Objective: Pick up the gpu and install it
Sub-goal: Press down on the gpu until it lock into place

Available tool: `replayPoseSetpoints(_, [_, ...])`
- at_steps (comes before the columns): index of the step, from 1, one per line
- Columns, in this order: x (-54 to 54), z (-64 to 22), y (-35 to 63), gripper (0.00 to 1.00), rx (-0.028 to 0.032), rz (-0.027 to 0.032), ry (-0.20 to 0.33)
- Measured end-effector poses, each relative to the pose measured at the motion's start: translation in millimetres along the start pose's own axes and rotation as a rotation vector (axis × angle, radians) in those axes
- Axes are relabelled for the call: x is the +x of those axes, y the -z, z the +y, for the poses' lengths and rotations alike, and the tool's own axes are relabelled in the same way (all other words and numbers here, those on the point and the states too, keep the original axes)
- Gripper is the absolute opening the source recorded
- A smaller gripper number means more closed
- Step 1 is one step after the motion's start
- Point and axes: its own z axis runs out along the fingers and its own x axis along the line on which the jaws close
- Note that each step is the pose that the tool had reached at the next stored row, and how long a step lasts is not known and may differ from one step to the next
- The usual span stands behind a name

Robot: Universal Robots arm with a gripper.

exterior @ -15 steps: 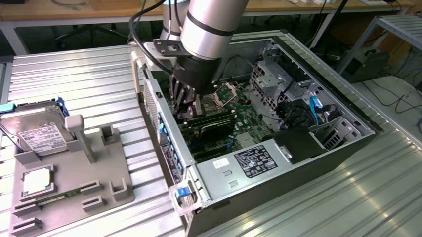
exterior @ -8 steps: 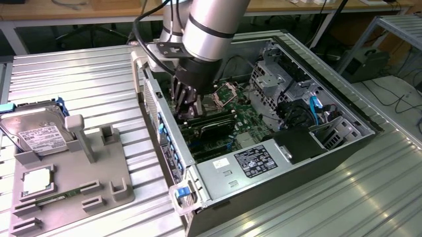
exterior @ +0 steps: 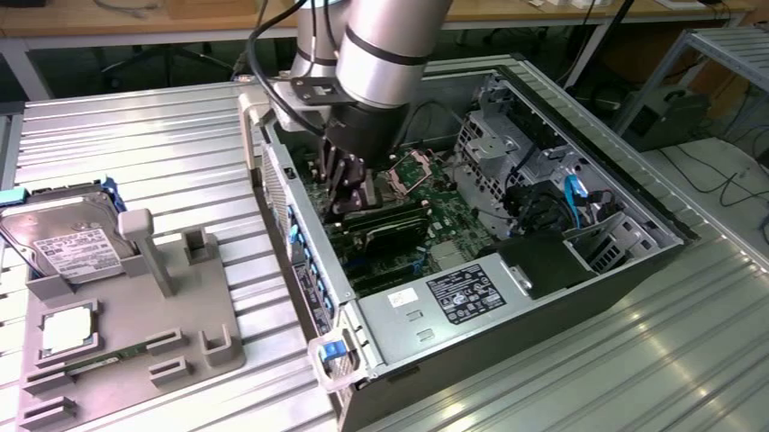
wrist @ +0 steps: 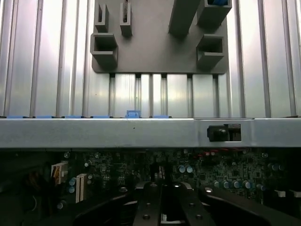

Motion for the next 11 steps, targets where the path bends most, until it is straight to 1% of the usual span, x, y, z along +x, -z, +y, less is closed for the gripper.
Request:
replayPoseSetpoints(1, [0.0, 0.0, 0.0, 0.11, 0.0177, 0.0002, 0.0])
replayPoseSetpoints(2, [0.0, 0.0, 0.0, 0.11, 0.0403, 0.0003, 0.0])
replayPoseSetpoints(4, [0.0, 0.1, 0.0, 0.11, 0.0774, 0.0004, 0.0])
replayPoseSetpoints(5, [0.0, 0.1, -0.1, 0.11, 0.0926, 0.0003, 0.0])
replayPoseSetpoints(6, [0.0, 0.2, -0.1, 0.11, 0.1115, 0.0003, 0.0])
replayPoseSetpoints(8, [0.0, 0.5, -0.3, 0.11, 0.146, 0.0006, 0.0])
replayPoseSetpoints(9, [0.0, 0.5, -0.8, 0.11, 0.1551, 0.0006, 0.0])
replayPoseSetpoints(10, [0.0, 0.7, -1.0, 0.11, 0.1577, 0.0007, 0.0])
replayPoseSetpoints(11, [-0.1, 0.8, -1.0, 0.11, 0.1577, 0.0007, 0.0])
